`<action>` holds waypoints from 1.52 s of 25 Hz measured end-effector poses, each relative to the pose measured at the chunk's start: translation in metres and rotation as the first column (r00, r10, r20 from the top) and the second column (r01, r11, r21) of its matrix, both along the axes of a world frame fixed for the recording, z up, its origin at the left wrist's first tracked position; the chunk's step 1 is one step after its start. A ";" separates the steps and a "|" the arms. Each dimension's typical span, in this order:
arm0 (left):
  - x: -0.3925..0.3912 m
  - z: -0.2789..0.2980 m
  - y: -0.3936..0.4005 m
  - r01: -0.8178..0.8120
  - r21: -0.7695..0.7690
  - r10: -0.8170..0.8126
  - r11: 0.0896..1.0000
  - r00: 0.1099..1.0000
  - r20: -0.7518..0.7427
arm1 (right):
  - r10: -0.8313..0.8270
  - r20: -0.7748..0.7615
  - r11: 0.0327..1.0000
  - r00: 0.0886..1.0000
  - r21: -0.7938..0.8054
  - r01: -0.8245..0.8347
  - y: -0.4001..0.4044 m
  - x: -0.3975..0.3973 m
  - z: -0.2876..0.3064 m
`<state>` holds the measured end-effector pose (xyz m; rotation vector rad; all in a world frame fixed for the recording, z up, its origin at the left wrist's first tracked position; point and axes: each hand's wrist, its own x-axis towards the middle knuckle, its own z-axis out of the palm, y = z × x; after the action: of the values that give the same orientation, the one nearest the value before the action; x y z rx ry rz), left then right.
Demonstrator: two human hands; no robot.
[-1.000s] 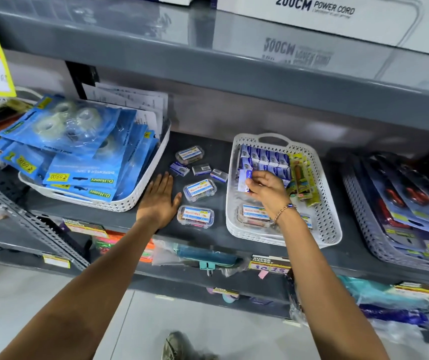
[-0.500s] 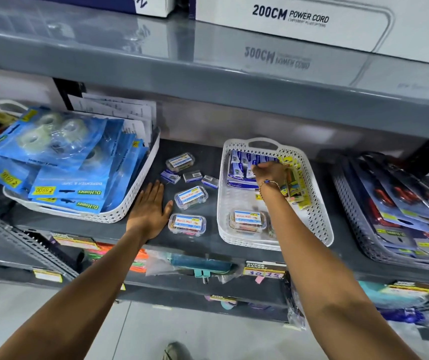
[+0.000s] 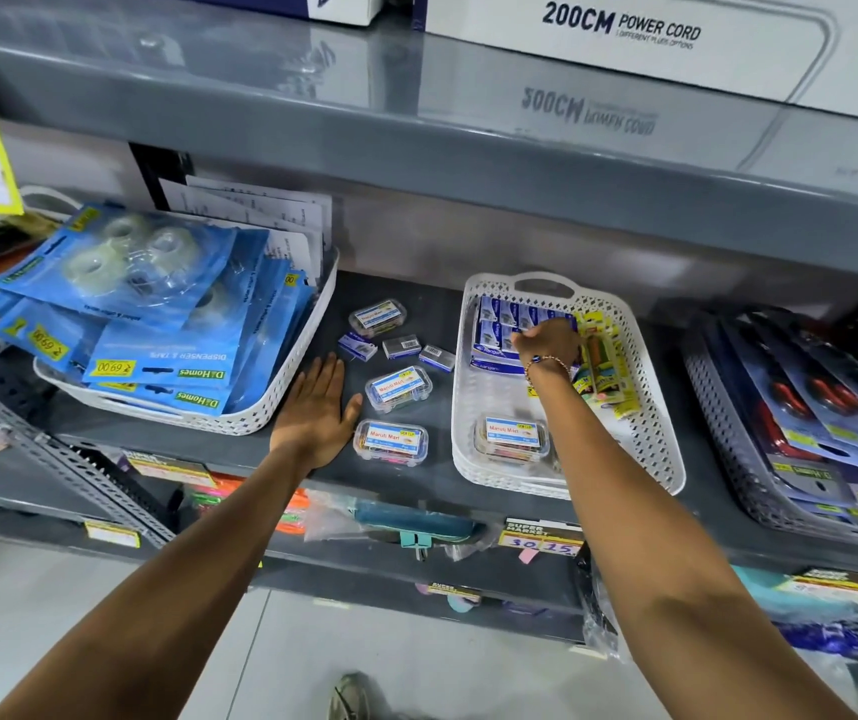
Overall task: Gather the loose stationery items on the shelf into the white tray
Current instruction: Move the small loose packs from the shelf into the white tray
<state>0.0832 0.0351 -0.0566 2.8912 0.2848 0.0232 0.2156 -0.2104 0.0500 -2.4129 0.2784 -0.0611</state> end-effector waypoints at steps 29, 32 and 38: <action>-0.001 0.000 0.000 -0.057 0.105 0.055 0.993 0.998 0.029 | 0.542 -0.003 0.838 0.841 0.081 -0.540 0.137 -0.028 -0.016; -0.002 0.000 0.001 -0.060 0.087 0.058 0.994 0.998 0.020 | 0.376 0.117 0.885 0.919 0.249 -0.394 0.108 -0.027 0.002; -0.002 0.001 -0.001 -0.063 0.075 0.065 0.995 0.998 -0.027 | -0.127 0.132 0.816 0.983 0.577 0.028 0.011 -0.011 -0.002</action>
<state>0.0814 0.0340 -0.0552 2.9572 0.3899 0.0019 0.2048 -0.1997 0.0475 -1.7780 0.2723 -0.1874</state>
